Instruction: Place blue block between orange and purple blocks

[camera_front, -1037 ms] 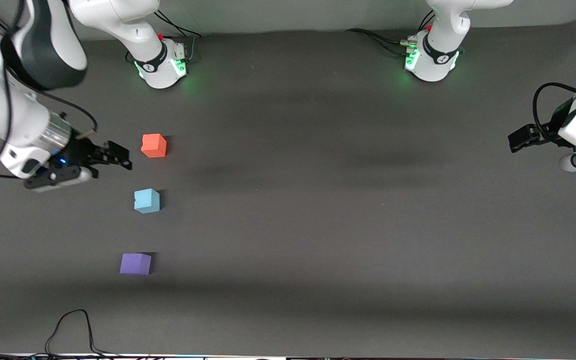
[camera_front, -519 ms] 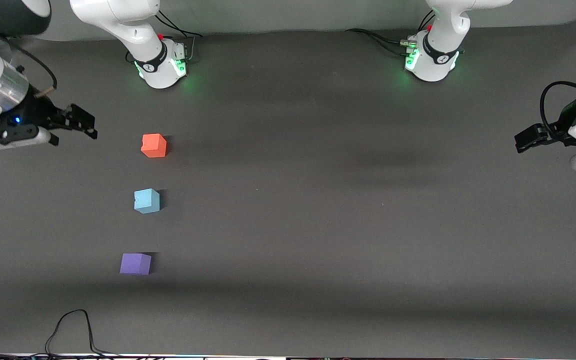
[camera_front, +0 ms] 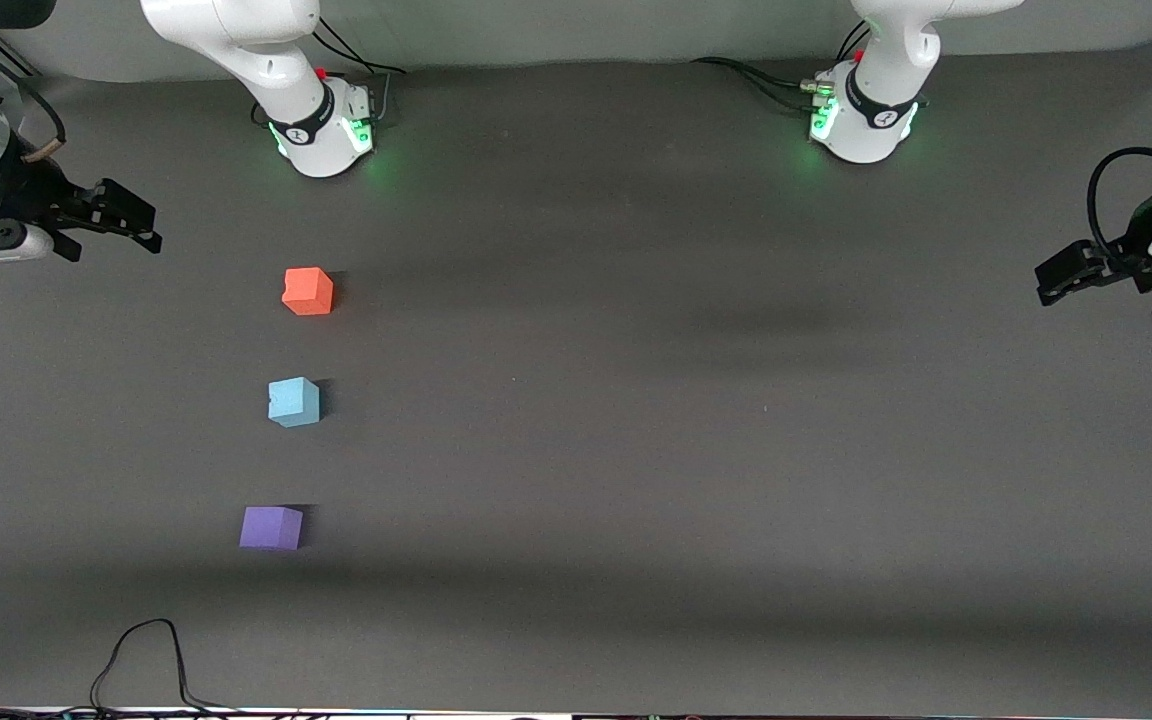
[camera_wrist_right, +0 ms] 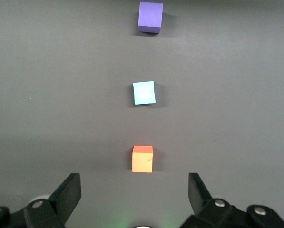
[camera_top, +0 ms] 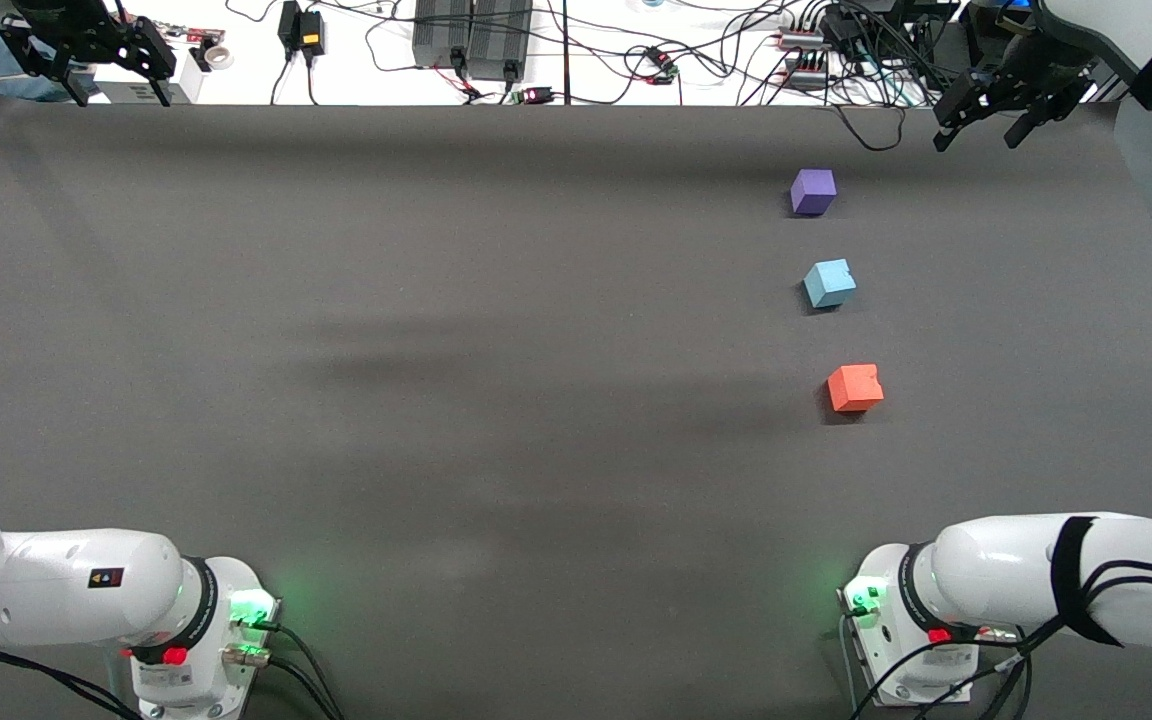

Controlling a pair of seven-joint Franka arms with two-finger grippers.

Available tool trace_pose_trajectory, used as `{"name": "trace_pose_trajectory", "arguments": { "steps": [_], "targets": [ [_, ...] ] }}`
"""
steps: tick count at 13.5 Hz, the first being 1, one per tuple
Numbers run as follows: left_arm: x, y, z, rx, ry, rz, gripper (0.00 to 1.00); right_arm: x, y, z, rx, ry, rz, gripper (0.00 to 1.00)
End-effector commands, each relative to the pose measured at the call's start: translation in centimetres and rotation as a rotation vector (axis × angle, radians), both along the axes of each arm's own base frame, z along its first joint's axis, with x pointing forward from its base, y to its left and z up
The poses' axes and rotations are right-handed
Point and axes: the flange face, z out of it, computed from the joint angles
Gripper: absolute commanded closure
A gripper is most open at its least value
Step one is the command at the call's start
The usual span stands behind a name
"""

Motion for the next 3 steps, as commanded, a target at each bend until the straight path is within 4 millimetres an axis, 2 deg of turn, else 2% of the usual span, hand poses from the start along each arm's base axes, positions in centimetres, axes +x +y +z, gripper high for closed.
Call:
{"name": "trace_pose_trajectory", "arguments": {
  "steps": [1,3],
  "targets": [
    [-0.22,0.06,0.90,-0.004,0.003,0.003,0.00,0.65,0.15,0.60,-0.023,-0.010,-0.008,0.00],
    [-0.38,0.07,0.89,-0.004,0.012,0.003,0.00,1.63,0.15,0.25,-0.022,-0.006,-0.010,0.00]
  ]
}}
